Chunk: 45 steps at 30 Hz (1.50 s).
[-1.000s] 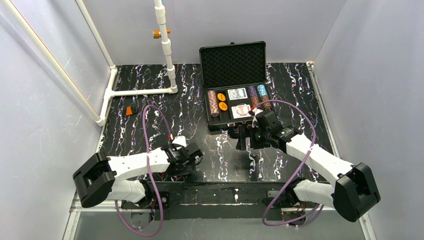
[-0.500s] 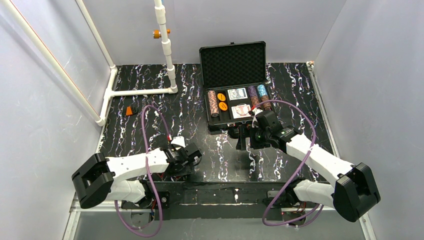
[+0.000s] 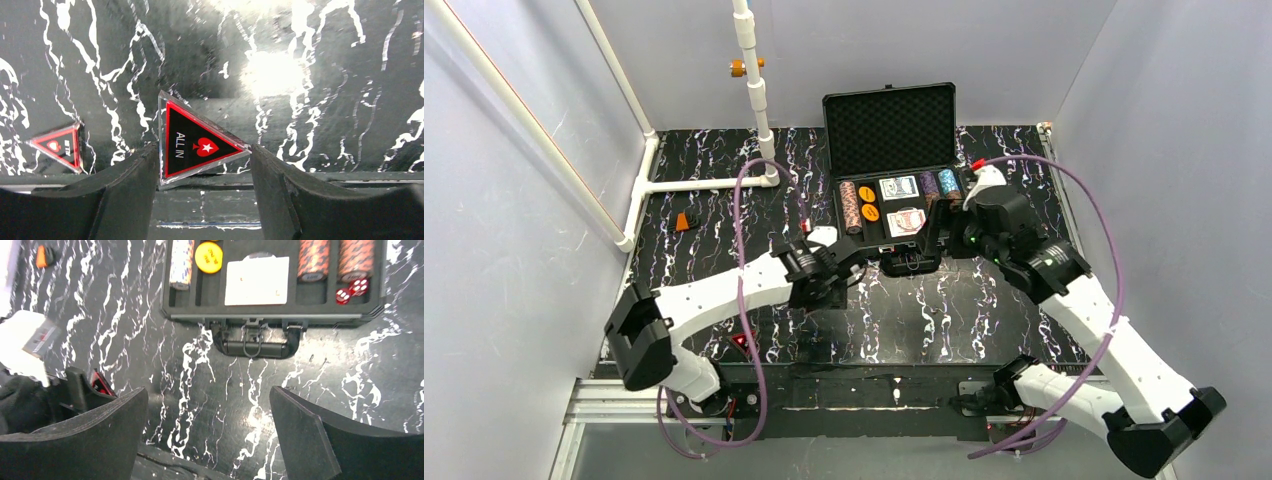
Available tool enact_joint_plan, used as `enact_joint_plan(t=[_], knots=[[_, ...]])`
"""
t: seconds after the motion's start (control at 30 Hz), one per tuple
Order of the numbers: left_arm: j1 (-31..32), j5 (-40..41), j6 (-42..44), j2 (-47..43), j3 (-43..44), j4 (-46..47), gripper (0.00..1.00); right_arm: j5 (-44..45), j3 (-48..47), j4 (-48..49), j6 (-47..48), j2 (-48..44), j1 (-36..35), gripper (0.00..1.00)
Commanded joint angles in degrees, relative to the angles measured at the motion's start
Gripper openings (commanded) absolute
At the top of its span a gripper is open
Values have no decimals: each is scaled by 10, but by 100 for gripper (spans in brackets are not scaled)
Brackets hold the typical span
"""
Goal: Pack up texas hold em set
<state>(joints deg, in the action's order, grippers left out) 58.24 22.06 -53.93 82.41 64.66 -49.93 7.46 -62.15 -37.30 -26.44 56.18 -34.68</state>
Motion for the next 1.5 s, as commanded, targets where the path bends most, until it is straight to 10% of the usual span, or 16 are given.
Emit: enact_joint_plan(t=[0.0,1.47], knots=[[-3,20,57,42,88,-18,42,67,-55,-10,-13,-41,-1,98],[-170,-152,216,489,704,31,42,84,-37,-23,-66,-145,-1,98]])
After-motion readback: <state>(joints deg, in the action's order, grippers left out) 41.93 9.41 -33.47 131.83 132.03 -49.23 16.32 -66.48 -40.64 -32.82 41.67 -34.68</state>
